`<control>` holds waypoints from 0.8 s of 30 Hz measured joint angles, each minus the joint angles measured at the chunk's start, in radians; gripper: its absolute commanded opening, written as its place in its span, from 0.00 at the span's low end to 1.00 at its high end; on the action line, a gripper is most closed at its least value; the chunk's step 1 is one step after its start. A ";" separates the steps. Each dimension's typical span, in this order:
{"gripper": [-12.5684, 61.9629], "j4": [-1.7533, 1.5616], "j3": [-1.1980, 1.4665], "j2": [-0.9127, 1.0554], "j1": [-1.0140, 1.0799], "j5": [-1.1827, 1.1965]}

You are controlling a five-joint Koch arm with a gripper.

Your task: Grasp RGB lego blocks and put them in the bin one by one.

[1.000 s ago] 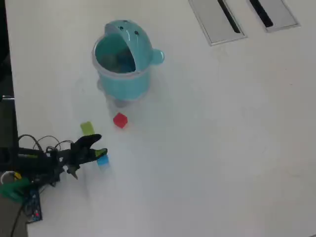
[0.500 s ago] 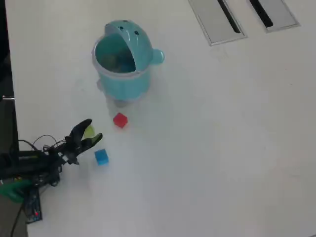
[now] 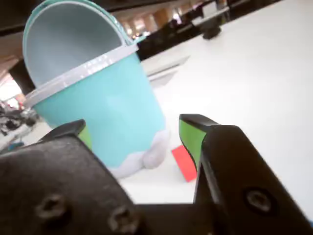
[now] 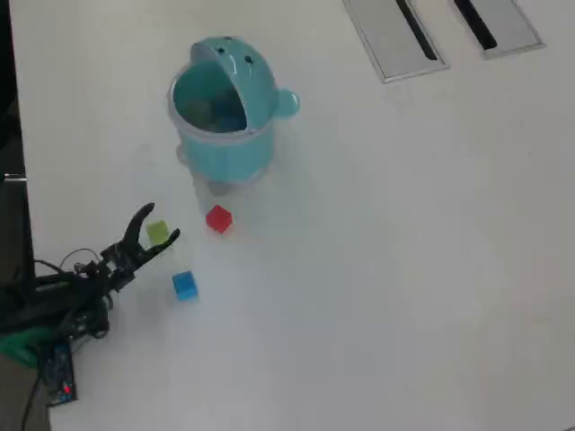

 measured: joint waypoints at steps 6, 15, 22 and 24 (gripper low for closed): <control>0.61 0.362 -0.368 0.000 -0.052 -0.052; 0.61 1.115 -0.723 0.000 -0.186 -0.319; 0.60 1.117 -0.724 -0.063 -0.163 -0.466; 0.60 1.117 -0.724 -0.094 -0.152 -0.472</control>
